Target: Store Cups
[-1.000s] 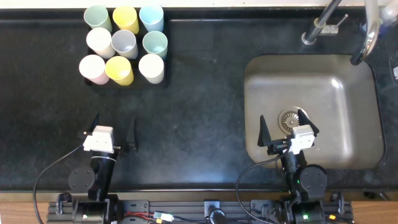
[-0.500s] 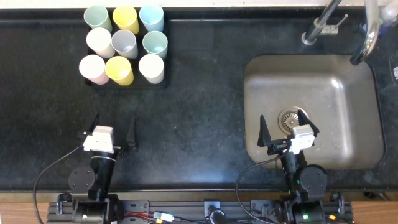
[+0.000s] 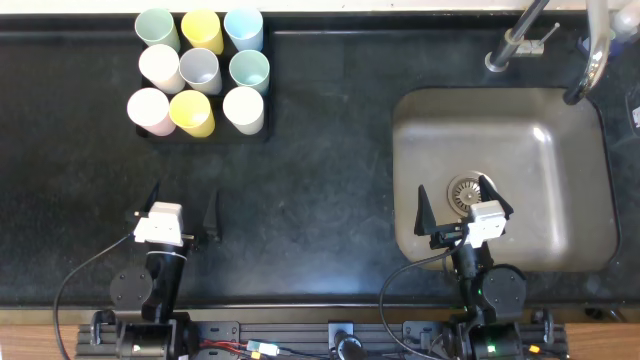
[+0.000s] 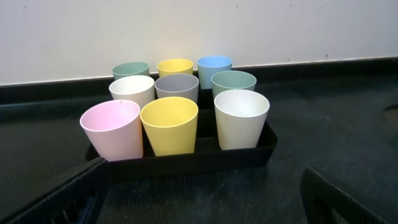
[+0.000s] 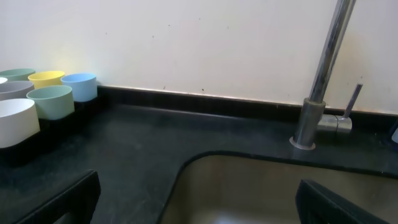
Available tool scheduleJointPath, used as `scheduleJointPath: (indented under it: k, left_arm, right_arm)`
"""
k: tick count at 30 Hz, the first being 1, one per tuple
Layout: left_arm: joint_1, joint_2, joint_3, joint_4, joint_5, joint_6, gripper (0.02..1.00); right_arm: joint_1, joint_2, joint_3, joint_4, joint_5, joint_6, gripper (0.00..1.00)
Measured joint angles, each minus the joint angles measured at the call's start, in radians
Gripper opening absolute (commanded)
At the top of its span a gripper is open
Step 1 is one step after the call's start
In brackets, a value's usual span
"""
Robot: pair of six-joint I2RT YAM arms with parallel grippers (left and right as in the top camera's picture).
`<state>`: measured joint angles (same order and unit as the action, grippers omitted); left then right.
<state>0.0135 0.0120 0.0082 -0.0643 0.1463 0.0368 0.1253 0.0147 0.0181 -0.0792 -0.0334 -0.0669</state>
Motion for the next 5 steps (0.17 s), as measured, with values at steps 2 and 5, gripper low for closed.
scheduleJointPath:
  k: [2,5]
  left_arm:
    - [0.0,0.0,0.0,0.0,0.0,0.0,1.0]
    - [0.0,0.0,0.0,0.0,0.0,0.0,1.0]
  right_arm:
    - [0.0,0.0,0.0,0.0,0.0,0.001,0.998]
    - [0.0,0.0,0.0,0.0,0.0,0.0,0.996]
